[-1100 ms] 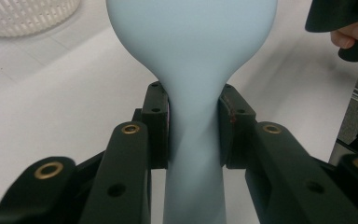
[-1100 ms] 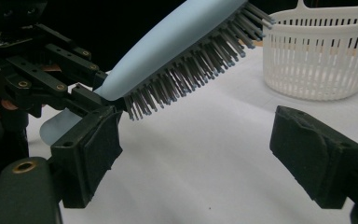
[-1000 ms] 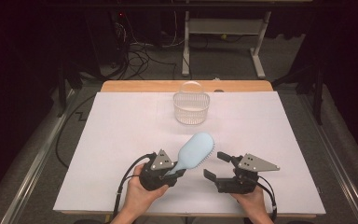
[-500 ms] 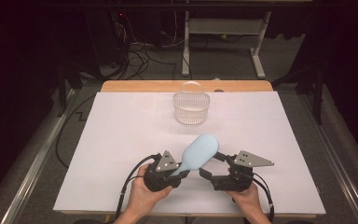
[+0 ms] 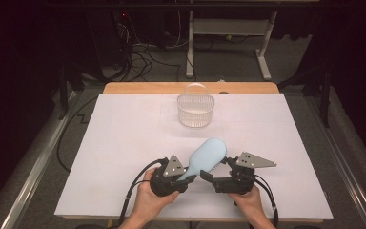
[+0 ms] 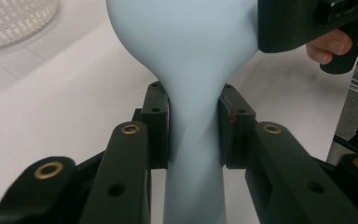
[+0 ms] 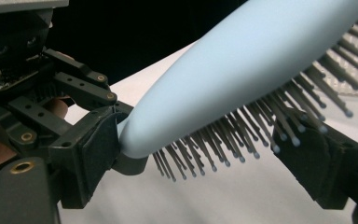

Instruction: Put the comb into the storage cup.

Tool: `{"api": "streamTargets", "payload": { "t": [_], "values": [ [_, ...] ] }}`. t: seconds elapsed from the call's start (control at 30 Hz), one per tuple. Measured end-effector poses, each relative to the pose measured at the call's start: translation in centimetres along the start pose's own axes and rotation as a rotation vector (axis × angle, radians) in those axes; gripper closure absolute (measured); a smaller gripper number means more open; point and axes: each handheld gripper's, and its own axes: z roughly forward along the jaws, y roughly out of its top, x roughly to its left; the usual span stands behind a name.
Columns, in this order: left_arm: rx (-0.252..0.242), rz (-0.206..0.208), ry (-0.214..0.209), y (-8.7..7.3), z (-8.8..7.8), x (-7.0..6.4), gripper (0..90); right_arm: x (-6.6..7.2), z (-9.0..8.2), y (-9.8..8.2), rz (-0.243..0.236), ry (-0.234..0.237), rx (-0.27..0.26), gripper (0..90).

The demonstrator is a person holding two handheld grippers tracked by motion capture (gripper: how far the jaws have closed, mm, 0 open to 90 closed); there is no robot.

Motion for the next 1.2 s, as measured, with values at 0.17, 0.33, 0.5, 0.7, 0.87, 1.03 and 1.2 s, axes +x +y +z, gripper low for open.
{"api": "streamTargets", "payload": {
  "t": [0.17, 0.33, 0.5, 0.7, 0.87, 1.03, 1.2],
  "values": [
    [0.004, 0.017, -0.001, 0.1, 0.2, -0.4, 68.9, -0.2, 0.0, 0.1, 0.015, 0.000, -0.005, 15.6],
    [0.004, 0.012, -0.018, 0.2, 0.2, -0.5, 68.9, -0.1, 0.3, 0.2, 0.016, 0.005, -0.001, 15.9],
    [0.002, 0.013, -0.025, 0.3, 0.2, -0.5, 68.9, 0.0, 0.8, 0.3, 0.011, 0.004, -0.001, 16.4],
    [-0.004, 0.011, -0.037, 0.4, 0.4, -0.7, 68.9, 0.1, 1.1, 0.3, 0.021, 0.003, -0.001, 18.8],
    [-0.006, 0.007, -0.039, 0.4, 0.3, -0.6, 68.8, 0.0, 1.2, 0.5, 0.056, 0.022, 0.010, 23.1],
    [-0.008, 0.008, -0.041, 0.5, 0.2, -0.6, 68.8, -0.1, 1.1, 1.1, 0.060, 0.043, 0.045, 27.0],
    [-0.012, 0.011, -0.031, 0.7, -0.1, -0.7, 68.8, 0.0, 1.0, 1.5, 0.078, 0.060, 0.054, 29.9]
  ]
}}
